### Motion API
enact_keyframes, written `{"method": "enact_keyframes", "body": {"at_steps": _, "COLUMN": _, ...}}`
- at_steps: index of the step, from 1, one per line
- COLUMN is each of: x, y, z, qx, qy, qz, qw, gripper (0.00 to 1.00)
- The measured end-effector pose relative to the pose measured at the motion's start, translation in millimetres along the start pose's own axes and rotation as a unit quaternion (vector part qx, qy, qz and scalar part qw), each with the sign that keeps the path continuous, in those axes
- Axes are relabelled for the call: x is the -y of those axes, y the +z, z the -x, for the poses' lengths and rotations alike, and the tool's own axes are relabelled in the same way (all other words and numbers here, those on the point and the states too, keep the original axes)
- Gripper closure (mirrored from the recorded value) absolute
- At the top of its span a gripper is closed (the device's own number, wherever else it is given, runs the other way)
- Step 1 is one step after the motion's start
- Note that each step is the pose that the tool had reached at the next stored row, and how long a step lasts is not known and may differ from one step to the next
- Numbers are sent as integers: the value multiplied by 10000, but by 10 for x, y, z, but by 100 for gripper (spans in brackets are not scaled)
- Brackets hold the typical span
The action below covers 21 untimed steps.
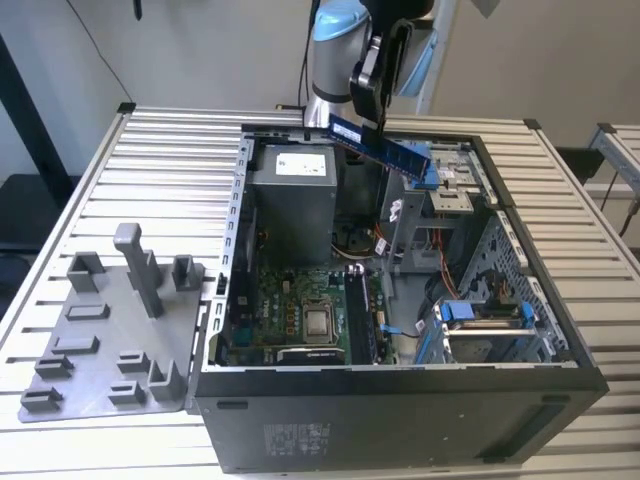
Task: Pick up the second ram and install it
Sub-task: 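Insert the second ram into the second slot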
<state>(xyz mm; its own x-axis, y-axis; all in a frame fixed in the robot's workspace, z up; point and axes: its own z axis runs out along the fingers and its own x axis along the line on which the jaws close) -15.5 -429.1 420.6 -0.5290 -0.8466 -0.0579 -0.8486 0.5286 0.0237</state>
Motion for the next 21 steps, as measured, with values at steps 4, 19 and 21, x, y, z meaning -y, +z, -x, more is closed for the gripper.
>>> {"method": "enact_keyframes", "body": {"at_steps": 4, "x": 0, "y": 2, "z": 0, "qx": 3, "qy": 131, "qz": -8, "qw": 9999, "gripper": 86}}
{"method": "enact_keyframes", "body": {"at_steps": 19, "x": 0, "y": 11, "z": -1, "qx": 15, "qy": 615, "qz": -36, "qw": 9981, "gripper": 86}}
{"method": "enact_keyframes", "body": {"at_steps": 21, "x": 0, "y": 12, "z": -1, "qx": 16, "qy": 669, "qz": -39, "qw": 9977, "gripper": 86}}
